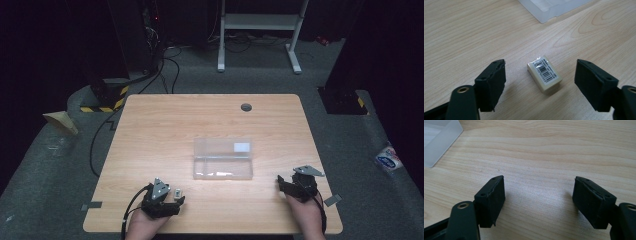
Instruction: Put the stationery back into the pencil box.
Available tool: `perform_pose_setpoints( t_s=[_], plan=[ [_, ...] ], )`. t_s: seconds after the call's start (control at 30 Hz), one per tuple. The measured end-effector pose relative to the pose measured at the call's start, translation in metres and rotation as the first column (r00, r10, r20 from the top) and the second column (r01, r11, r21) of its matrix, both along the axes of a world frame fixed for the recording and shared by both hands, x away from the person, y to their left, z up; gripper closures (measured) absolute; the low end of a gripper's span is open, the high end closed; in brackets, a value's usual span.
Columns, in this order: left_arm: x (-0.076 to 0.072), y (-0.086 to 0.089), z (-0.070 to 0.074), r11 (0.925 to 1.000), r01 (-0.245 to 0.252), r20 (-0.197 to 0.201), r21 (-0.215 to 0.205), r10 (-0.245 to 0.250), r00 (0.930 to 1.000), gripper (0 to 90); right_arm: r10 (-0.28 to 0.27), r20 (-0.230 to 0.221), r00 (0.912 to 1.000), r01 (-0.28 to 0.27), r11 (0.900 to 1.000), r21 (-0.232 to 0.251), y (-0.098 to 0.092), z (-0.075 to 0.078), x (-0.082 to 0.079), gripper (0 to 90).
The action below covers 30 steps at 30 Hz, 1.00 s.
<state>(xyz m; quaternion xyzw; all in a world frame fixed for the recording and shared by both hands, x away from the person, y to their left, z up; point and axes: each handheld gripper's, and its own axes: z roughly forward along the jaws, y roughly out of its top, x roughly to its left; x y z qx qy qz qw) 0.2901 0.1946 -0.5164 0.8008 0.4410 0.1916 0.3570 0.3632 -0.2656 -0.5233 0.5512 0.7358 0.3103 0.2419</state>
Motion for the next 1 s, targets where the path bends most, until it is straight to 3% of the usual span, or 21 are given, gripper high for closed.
perform_pose_setpoints(
  t_s=[0.3,0.37,1.0],
  plan=[
    [-0.0018,-0.0031,-0.0022,0.9998,0.014,0.009,0.01,-0.014,0.9999,46.7,0.0,0.0,1.0,0.0,1.0,0.0,0.0,0.0,0.0,26.0],
    [-0.0012,-0.0046,-0.0038,0.9992,0.024,0.007,0.033,-0.024,0.9997,48.4,0.001,0.0,1.0,-0.001,1.0,0.001,-0.0001,0.0,0.0001,26.0],
    [-0.0017,-0.0058,-0.0055,0.9993,0.028,0.01,0.024,-0.028,0.9996,64.2,0.003,0.0,1.0,-0.003,1.0,0.002,-0.0001,-0.0001,0.0003,25.9]
  ],
)
